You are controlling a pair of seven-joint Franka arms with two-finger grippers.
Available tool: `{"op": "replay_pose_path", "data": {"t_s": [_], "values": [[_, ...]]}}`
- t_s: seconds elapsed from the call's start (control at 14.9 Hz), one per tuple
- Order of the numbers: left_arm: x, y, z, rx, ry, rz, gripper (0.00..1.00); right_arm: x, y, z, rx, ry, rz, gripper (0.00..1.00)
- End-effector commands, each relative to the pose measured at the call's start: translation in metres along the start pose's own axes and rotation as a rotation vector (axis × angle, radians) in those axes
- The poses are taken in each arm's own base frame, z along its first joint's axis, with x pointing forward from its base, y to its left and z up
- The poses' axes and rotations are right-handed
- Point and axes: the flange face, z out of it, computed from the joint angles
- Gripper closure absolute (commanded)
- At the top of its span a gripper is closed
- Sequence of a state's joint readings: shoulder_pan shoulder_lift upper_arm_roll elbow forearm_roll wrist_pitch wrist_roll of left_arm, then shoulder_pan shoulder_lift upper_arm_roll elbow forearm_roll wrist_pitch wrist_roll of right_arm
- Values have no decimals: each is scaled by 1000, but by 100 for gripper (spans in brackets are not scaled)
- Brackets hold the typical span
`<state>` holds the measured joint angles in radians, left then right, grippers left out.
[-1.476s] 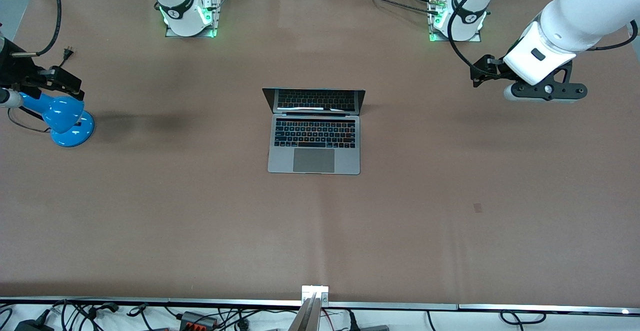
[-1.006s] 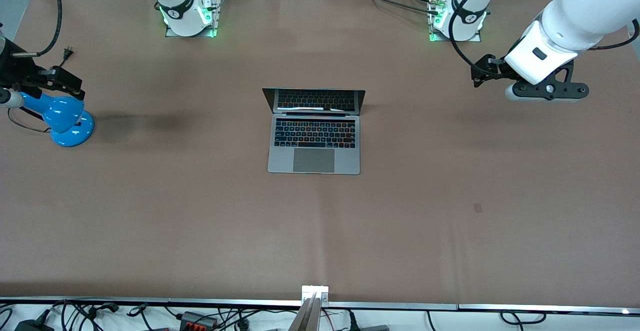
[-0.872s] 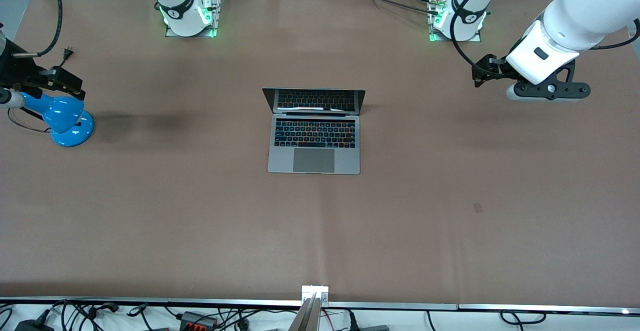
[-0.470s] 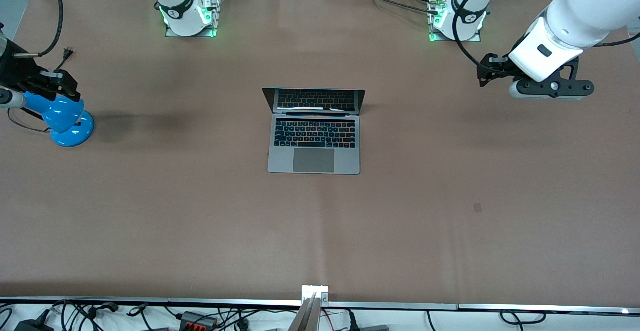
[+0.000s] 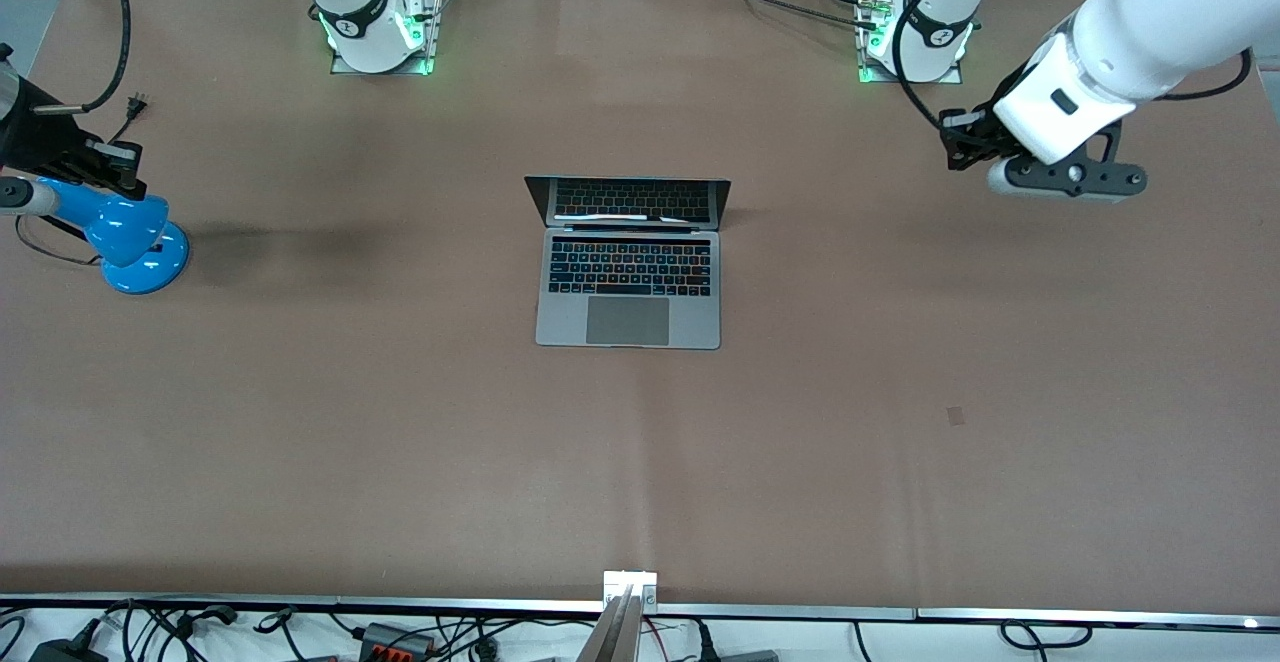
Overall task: Close laptop with both arms from behind
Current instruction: 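Move both grippers toward the laptop screen's back edge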
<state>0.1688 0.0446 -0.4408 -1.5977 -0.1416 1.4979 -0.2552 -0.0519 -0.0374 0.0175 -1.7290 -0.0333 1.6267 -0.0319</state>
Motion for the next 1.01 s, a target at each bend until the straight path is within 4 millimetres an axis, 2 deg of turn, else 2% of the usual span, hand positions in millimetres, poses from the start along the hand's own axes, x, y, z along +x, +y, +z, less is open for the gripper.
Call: {"op": "replay_pose_path", "data": {"t_s": [0.0,0.2,0.4,0.6,0.94], "values": [[9,26,21,-34,-36,35,100,-11,-15,2,13,-38,-25,100],[9,49,42,-30,-71,72,100,-16,-45,17,14,-106,-79,100],[9,73,71,-23,-105,89,100,-22,-74,58,158,-191,-91,100],[-9,110,123,9,-137,101,100,-32,-116,92,277,-239,-117,100],[-48,170,188,32,-122,115,100,-64,-204,146,363,-297,-190,100]]}}
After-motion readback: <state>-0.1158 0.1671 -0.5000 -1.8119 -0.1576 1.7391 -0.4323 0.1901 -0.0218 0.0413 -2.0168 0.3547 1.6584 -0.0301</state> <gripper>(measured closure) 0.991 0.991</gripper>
